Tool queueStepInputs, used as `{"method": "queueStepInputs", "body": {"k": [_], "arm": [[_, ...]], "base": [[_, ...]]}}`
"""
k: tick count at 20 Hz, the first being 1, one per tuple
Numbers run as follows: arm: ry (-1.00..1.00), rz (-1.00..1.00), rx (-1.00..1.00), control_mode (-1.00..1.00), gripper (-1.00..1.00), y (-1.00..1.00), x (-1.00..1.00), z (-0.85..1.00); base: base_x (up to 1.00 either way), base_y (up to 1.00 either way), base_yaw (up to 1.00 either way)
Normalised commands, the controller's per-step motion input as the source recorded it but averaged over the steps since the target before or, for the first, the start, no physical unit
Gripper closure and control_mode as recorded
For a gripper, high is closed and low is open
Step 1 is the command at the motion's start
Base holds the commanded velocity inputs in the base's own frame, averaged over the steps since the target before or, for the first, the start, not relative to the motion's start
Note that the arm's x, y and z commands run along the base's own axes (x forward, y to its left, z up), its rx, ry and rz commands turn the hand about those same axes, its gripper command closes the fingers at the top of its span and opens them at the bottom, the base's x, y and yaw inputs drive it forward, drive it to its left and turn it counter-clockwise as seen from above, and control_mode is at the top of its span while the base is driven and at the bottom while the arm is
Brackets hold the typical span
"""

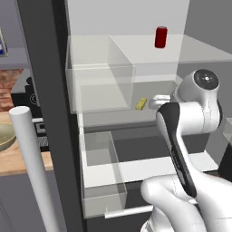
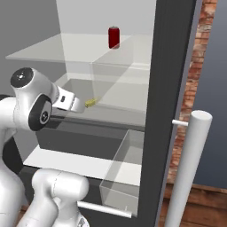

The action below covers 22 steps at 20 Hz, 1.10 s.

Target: Pick the egg and butter from the fridge and place them by the bowl for mixing.

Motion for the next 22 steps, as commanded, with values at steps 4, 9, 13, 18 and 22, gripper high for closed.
{"method": "queueStepInputs", "body": {"k": [4, 9, 13, 18, 22], "arm": [[0.00, 0.01, 0.00, -1.00, -1.00, 0.00, 0.50, -0.19], [-0.04, 0.02, -0.01, -1.00, -1.00, 0.04, 0.46, -0.22], [-0.04, 0.00, 0.00, -1.00, -1.00, 0.07, 0.48, -0.28], [-0.03, 0.02, 0.00, -1.00, -1.00, 0.03, 0.50, -0.25], [0.00, 0.03, 0.00, -1.00, -1.00, 0.00, 0.49, -0.15]], "base": [[0.00, 0.00, 0.00], [0.00, 0.00, 0.00], [0.00, 0.00, 0.00], [0.00, 0.00, 0.00], [0.00, 0.00, 0.00]]}}
